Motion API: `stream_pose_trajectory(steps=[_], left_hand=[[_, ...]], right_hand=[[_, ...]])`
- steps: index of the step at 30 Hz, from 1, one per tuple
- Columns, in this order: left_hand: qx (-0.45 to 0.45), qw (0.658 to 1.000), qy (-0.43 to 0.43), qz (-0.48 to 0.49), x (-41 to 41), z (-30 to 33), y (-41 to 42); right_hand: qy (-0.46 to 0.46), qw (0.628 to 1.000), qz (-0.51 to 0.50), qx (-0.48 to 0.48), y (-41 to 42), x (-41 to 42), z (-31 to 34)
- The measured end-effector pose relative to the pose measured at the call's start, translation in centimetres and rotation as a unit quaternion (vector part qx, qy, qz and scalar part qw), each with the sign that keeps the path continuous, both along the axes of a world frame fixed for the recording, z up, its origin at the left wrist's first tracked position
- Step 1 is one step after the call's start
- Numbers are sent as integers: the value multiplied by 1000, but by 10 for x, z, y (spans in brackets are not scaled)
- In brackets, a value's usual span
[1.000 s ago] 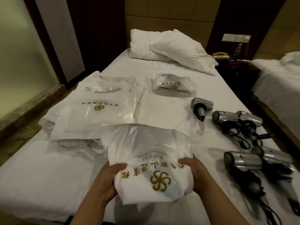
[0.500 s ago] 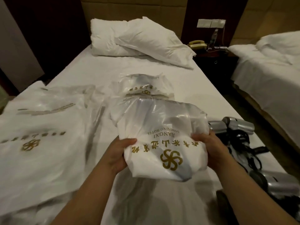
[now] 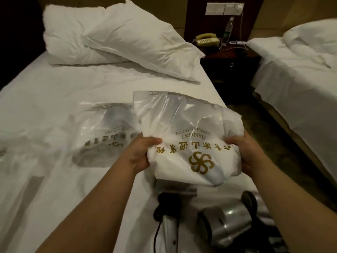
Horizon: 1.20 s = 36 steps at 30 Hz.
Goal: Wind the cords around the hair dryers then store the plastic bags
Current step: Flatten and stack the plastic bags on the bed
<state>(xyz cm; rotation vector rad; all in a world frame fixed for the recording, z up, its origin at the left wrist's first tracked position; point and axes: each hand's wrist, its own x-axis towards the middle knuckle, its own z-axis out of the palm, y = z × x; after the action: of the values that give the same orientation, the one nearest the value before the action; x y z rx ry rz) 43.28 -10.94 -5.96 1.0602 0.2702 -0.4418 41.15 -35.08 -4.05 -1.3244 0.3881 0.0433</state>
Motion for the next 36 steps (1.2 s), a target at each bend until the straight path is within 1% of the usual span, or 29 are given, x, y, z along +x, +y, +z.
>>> stream_pose_trajectory(steps=[5, 8, 10, 11, 13, 14, 16, 18, 19, 20, 21, 22, 23, 24, 25, 26, 28, 30, 32, 36], left_hand=[[12, 1000, -10, 4, 88, -28, -35], [2, 1000, -3, 19, 136, -56, -49], [18, 999, 17, 33, 158, -78, -56], [37, 998, 33, 42, 164, -90, -58], [66, 994, 61, 57, 170, -113, -59], [73, 993, 64, 63, 171, -119, -59], [79, 992, 64, 68, 172, -126, -59], [97, 990, 56, 84, 172, -128, -59], [116, 987, 50, 96, 171, -129, -59], [155, 982, 36, 107, 168, -129, -60], [230, 967, 10, 107, 165, -130, -61], [336, 937, -17, 94, 160, -131, -62], [438, 894, -40, 82, 151, -127, -63], [506, 857, -63, 74, 141, -123, -64], [537, 837, -85, 64, 129, -115, -64], [553, 825, -104, 46, 118, -109, -65], [579, 803, -137, -22, 87, -96, -66], [582, 794, -153, -87, 51, -79, -64], [581, 787, -176, -112, 17, -65, -62], [590, 778, -187, -110, -62, -46, -43]], right_hand=[[-5, 998, -22, -52, -32, 87, -21], [-9, 992, -31, -123, -46, 134, -40], [-10, 982, -34, -184, -51, 159, -59], [-4, 973, -25, -228, -53, 167, -71], [27, 939, 5, -342, -55, 175, -102], [43, 923, 8, -382, -56, 176, -116], [62, 910, -12, -409, -58, 175, -134], [76, 894, -43, -439, -58, 173, -140], [88, 874, -53, -475, -56, 170, -140], [98, 844, -55, -524, -54, 164, -139], [104, 809, -49, -576, -51, 156, -139], [107, 780, -37, -616, -46, 148, -139], [108, 760, -21, -640, -41, 137, -135], [115, 749, 0, -653, -37, 126, -132], [119, 744, 25, -657, -32, 113, -125], [117, 742, 48, -658, -28, 100, -119], [95, 740, 72, -662, -16, 72, -107], [67, 736, 83, -669, -2, 44, -93], [40, 733, 102, -671, 14, 18, -84], [-9, 723, 157, -673, 56, -51, -60]])
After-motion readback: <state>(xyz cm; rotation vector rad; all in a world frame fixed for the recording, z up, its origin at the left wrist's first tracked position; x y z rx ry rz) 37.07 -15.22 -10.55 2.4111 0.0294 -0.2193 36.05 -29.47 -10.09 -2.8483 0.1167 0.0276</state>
